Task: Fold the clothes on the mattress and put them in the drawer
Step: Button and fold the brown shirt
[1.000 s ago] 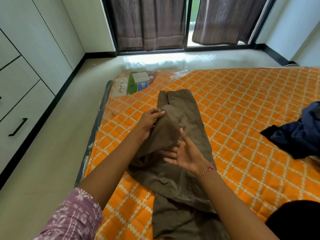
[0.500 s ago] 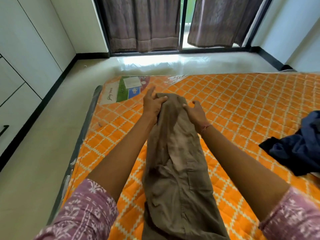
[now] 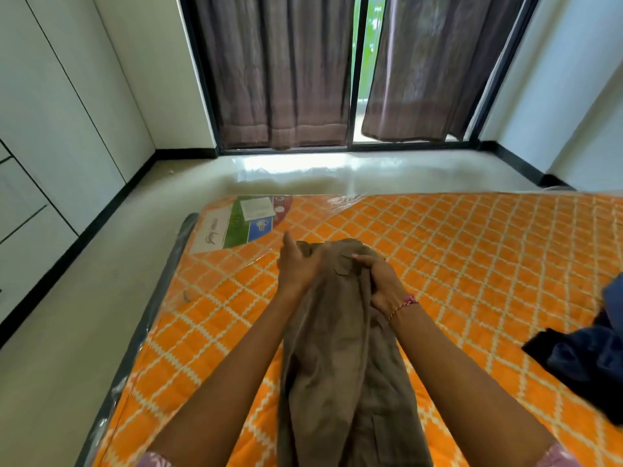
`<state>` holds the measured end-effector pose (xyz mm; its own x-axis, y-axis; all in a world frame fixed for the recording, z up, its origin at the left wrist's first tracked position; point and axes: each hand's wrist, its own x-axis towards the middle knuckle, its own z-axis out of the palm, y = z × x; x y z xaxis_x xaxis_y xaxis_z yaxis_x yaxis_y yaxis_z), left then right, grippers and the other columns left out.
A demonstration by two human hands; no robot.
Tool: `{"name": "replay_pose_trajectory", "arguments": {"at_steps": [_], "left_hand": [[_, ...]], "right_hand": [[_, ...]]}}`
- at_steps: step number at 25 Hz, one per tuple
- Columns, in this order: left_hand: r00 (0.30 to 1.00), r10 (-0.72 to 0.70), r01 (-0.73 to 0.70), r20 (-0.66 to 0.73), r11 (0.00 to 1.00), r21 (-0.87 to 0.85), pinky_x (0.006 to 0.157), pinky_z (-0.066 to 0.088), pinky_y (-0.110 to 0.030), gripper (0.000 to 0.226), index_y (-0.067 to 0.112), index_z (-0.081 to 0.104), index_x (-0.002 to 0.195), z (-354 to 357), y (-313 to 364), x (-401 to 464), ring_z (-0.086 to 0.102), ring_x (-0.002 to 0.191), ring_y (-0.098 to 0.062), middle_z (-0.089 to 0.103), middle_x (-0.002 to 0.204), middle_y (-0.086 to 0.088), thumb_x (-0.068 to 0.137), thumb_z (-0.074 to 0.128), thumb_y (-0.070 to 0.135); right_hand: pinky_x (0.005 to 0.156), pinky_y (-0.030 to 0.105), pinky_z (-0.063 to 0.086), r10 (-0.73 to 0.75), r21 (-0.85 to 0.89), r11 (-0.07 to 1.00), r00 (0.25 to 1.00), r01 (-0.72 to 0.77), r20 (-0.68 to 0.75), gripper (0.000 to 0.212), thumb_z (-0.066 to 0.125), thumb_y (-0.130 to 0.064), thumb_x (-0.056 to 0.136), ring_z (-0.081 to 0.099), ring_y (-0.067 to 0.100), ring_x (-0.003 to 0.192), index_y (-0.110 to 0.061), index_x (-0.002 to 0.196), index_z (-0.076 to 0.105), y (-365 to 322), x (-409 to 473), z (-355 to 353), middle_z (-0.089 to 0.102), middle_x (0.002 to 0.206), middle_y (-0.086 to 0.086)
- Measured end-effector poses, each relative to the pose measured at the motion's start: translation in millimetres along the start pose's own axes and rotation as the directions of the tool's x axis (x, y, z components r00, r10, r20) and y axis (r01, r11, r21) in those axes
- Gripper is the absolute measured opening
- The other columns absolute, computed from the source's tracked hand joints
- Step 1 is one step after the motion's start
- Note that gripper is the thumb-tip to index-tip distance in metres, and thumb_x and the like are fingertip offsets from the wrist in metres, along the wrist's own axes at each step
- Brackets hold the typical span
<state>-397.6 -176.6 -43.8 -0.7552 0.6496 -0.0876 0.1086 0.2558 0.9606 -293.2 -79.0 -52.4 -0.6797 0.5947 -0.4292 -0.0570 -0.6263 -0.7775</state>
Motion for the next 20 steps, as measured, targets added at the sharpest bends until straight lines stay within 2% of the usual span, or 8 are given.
{"name": "replay_pose_trajectory", "arguments": {"at_steps": [1,3,6,8,10,13,16,20], "left_hand": [[0.981,-0.158,0.161,0.111,0.987,-0.018,0.099,0.047,-0.041,0.087,0.015,0.043,0.14,2,-19,-2,0.056,0.118,-0.025,0.053,0.135,-0.01,0.074,0.065,0.066],[0.879,-0.294,0.396,0.376,0.889,-0.229,0.09,0.054,-0.035,0.047,0.007,0.063,0.117,8,-40,-9,0.067,0.101,-0.023,0.069,0.111,-0.011,0.088,0.062,0.044],[0.937,-0.168,0.331,0.305,0.704,-0.629,0.07,0.059,-0.028,0.016,0.006,0.065,0.1,15,-32,-6,0.071,0.076,-0.018,0.074,0.086,-0.007,0.089,0.056,0.001],[0.95,-0.264,0.31,0.165,0.757,-0.576,0.065,0.057,-0.028,0.012,0.008,0.065,0.09,24,-43,-1,0.067,0.072,-0.02,0.071,0.084,-0.009,0.086,0.061,-0.002],[0.865,-0.495,0.473,0.078,0.756,-0.452,0.062,0.054,-0.029,0.008,0.001,0.066,0.091,32,-76,-7,0.062,0.069,-0.024,0.066,0.083,-0.015,0.084,0.064,-0.004],[0.777,-0.618,0.615,0.118,0.707,-0.35,0.067,0.054,-0.035,0.023,-0.006,0.065,0.108,31,-110,-15,0.065,0.076,-0.028,0.067,0.099,-0.022,0.087,0.064,0.005],[0.79,-0.594,0.602,0.153,0.704,-0.376,0.071,0.054,-0.036,0.015,-0.002,0.066,0.099,24,-107,-10,0.065,0.082,-0.029,0.068,0.098,-0.019,0.089,0.064,0.009],[0.823,-0.56,0.562,0.098,0.776,-0.285,0.057,0.047,-0.027,0.016,0.006,0.061,0.073,31,-105,-29,0.058,0.066,-0.021,0.063,0.074,-0.011,0.088,0.063,0.004]], "right_hand": [[0.059,0.03,0.058,0.04,-0.047,0.998,0.999,-0.039,0.023,0.018,0.05,-0.007,0.092,0.071,0.024,0.068,-0.003,0.091,0.068,-2,5,-4,0.073,0.08,0.012],[0.058,0.029,0.059,0.103,-0.128,0.987,0.992,-0.093,0.07,0.021,0.05,-0.009,0.091,0.071,0.022,0.064,-0.003,0.09,0.07,-16,13,-5,0.074,0.078,0.01],[0.067,0.033,0.06,0.104,-0.123,0.989,0.982,-0.086,0.156,0.027,0.049,-0.011,0.091,0.072,0.023,0.073,-0.003,0.088,0.075,-41,34,-4,0.074,0.085,0.012],[0.067,0.032,0.06,0.127,-0.132,0.985,0.983,-0.11,0.135,0.022,0.053,-0.014,0.09,0.071,0.023,0.074,-0.004,0.094,0.073,-35,50,-9,0.074,0.086,0.011],[0.056,0.025,0.055,0.216,-0.278,0.935,0.975,-0.219,-0.043,0.014,0.055,-0.017,0.09,0.065,0.02,0.064,-0.01,0.088,0.067,1,64,-29,0.069,0.08,0.007],[0.053,0.025,0.046,0.216,-0.464,0.823,0.935,-0.329,-0.28,0.01,0.061,-0.018,0.09,0.054,0.018,0.068,-0.01,0.084,0.061,51,66,-56,0.06,0.083,0.007],[0.078,0.035,0.052,0.064,-0.451,0.881,0.98,-0.144,-0.188,0.018,0.059,-0.006,0.091,0.061,0.029,0.094,-0.001,0.107,0.066,45,62,-51,0.066,0.105,0.014],[0.084,0.034,0.05,-0.162,-0.338,0.938,0.962,0.08,-0.221,0.02,0.05,0.001,0.094,0.059,0.023,0.095,-0.002,0.107,0.064,54,36,-53,0.064,0.104,0.011]]}}
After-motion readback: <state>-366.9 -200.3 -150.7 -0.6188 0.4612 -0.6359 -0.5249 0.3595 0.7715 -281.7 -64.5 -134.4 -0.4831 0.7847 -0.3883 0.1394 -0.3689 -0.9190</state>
